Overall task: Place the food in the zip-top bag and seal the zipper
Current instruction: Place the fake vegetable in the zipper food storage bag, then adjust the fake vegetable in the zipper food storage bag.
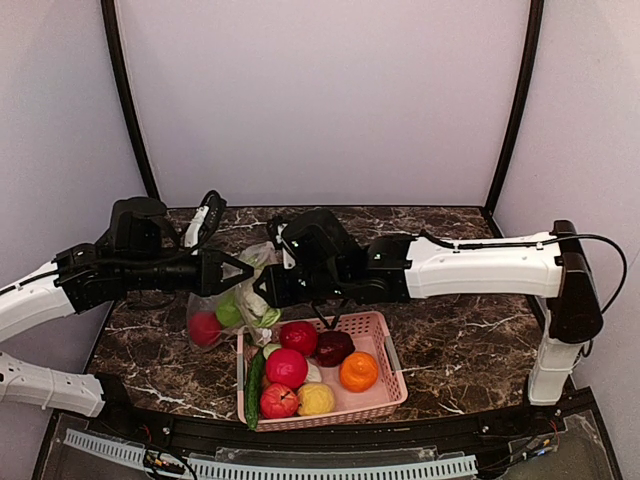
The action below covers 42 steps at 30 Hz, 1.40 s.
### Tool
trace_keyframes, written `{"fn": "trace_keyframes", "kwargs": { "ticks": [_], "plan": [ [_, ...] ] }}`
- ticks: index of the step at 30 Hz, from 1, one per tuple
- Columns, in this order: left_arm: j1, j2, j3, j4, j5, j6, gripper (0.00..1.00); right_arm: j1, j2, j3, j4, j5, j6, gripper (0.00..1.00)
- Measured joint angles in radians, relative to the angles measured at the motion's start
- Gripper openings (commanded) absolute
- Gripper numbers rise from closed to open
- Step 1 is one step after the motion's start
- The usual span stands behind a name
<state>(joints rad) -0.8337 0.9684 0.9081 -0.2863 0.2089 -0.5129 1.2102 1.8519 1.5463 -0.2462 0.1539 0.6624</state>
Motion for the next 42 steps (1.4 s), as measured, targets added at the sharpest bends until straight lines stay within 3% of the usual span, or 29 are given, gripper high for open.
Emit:
{"fn": "trace_keyframes", "kwargs": {
  "ticks": [5, 16, 25, 33, 42],
  "plan": [
    [0.0, 0.0, 0.0, -0.001, 0.001, 0.0, 0.01, -0.01, 0.016, 0.0, 0.027, -0.019, -0.004, 0.27],
    [0.0, -0.002, 0.0, -0.008, -0.01, 0.0, 0.01, -0.014, 0.016, -0.008, 0.044, -0.08, -0.019, 0.63],
    [0.0, -0.008, 0.002, -0.008, -0.027, -0.001, 0.01, -0.014, -0.089, -0.119, 0.061, -0.111, -0.018, 0.83],
    [0.001, -0.015, 0.002, -0.008, -0.034, -0.008, 0.01, -0.001, -0.224, -0.22, 0.097, -0.109, -0.005, 0.82],
    [0.001, -0.015, 0.002, -0.008, -0.029, -0.015, 0.01, 0.029, -0.217, -0.302, 0.109, -0.11, 0.028, 0.75]
  ]
}}
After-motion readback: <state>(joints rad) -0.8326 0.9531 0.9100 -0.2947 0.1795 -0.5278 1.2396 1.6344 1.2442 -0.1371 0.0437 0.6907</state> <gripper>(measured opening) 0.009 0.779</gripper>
